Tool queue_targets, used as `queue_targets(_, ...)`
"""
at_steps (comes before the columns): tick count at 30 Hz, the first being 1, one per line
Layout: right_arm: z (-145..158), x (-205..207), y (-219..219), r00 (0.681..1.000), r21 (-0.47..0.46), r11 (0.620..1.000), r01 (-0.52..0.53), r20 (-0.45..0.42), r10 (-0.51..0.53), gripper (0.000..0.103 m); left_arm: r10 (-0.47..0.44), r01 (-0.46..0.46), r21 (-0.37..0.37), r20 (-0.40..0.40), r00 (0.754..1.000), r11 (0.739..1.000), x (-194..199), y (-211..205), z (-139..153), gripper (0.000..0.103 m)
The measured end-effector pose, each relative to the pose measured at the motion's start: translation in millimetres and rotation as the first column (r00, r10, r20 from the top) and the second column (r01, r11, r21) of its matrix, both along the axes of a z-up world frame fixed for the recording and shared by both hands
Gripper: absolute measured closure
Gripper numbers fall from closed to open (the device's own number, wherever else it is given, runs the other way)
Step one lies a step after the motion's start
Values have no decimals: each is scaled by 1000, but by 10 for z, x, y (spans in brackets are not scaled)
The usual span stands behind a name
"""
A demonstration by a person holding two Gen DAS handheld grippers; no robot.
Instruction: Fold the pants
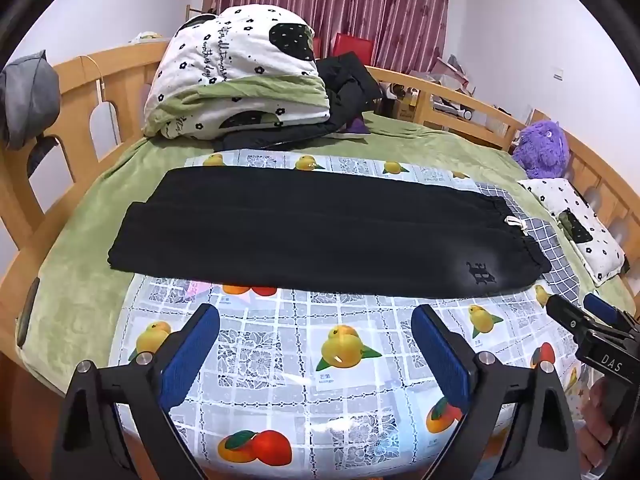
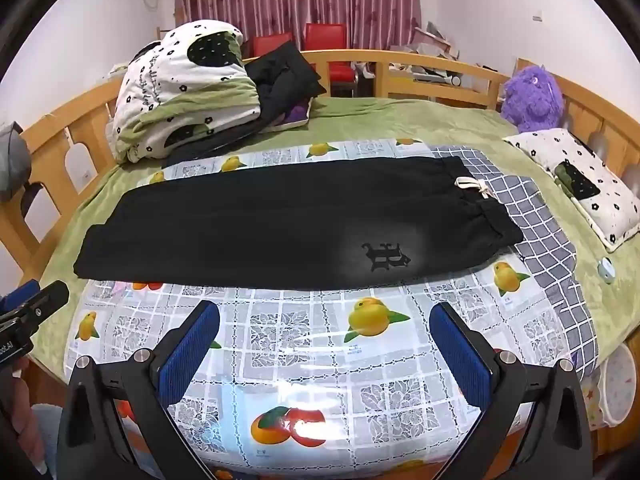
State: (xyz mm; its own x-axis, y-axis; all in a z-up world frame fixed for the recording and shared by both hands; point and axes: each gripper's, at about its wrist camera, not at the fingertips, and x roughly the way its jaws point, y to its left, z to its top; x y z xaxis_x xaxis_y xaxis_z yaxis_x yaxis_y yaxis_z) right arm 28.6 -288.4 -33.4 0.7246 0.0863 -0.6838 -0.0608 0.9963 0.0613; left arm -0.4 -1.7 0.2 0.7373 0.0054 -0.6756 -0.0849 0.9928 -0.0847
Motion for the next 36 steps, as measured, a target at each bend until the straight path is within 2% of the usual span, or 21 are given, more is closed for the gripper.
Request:
queue_targets(2,5,3,1,1000,-3,1000,-2,2,2,0,-5,5,8,4,1000,1000,-29,-58,-34,7)
queue_targets(3,6,6,3,1000,-5,1000,-4,3,4,0,-2,2,-31,-6,1000,1000,-5,23,-4,7)
queue_targets(36,-1,-24,23,1000,-9,1000,-8,5,8,0,23,-23,0,-13,1000,1000,-31,128,-18,7)
